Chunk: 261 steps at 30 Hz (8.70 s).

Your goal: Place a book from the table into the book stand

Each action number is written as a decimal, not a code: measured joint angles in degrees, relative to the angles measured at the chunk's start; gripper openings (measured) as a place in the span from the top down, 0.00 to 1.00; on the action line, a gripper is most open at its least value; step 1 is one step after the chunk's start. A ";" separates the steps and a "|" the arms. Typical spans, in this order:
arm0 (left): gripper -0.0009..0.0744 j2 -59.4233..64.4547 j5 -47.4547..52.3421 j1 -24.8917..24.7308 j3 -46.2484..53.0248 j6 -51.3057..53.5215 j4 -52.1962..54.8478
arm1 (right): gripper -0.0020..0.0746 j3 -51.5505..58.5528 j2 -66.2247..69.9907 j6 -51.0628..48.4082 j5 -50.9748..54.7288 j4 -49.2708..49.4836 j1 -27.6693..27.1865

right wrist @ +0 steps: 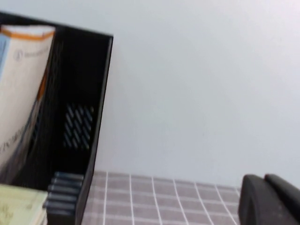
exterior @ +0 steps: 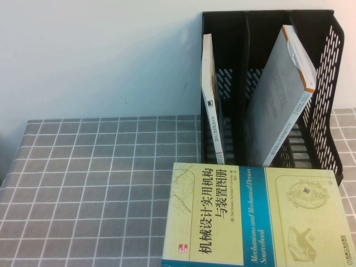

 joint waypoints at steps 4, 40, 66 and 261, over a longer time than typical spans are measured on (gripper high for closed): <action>0.99 0.00 -9.05 0.00 0.00 0.23 0.00 | 0.98 0.00 0.00 5.73 -6.40 0.90 0.00; 0.99 49.38 49.12 0.00 -40.65 25.96 -57.55 | 0.98 -39.88 34.92 -5.23 46.13 19.28 0.63; 0.99 70.08 59.65 0.00 -40.70 54.03 -83.24 | 0.98 -32.06 62.09 -34.79 43.93 45.72 0.72; 0.73 99.80 40.87 -34.27 -94.47 30.45 -69.73 | 0.98 -36.61 38.65 -105.43 -21.26 105.71 11.47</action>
